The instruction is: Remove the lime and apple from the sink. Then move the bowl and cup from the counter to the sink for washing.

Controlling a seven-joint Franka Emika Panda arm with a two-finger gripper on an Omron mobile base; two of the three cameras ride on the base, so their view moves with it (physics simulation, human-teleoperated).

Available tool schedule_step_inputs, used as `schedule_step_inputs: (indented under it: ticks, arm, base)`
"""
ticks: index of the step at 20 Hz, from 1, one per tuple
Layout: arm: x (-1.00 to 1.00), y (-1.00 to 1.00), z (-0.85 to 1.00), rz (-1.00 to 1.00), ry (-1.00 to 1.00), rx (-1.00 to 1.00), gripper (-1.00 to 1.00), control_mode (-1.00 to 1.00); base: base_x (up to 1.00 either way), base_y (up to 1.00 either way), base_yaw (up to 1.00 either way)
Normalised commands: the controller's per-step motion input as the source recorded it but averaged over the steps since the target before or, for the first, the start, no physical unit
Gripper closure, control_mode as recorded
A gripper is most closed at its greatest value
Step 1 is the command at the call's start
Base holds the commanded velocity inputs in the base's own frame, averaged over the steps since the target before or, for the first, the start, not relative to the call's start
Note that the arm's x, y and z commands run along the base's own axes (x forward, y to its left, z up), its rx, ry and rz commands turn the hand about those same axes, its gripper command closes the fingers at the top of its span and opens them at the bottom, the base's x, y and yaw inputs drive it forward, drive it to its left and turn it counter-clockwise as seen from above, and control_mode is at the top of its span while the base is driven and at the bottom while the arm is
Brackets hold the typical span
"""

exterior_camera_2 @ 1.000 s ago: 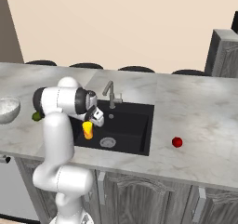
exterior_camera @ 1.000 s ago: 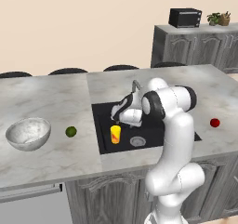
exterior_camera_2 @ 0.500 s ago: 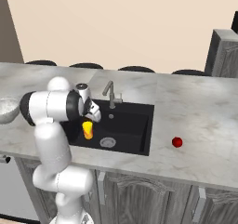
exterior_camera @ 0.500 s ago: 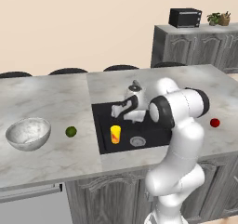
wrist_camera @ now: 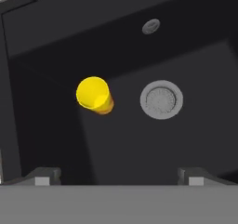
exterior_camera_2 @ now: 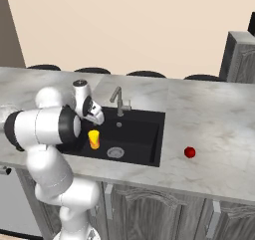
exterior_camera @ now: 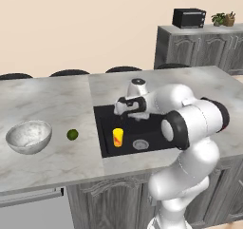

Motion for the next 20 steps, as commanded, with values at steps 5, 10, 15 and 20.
schedule_step_inputs:
  ticks: [5,10,15,20]
  arm:
    - [-0.44,0.01,0.48,0.0,0.0,0.0,-1.0,-1.0]
    - [-0.47,0.09,0.42,0.0,0.0,0.01,-1.0,-1.0]
    - [-0.47,0.15,0.41,0.0,0.0,0.02,-1.0,-1.0]
    - [-0.45,0.18,0.36,0.0,0.0,0.04,-1.0,-1.0]
  base:
    - [0.0,0.0,0.0]
    - [0.0,0.0,0.0]
    - [0.0,0.0,0.0]
    - [0.0,0.0,0.0]
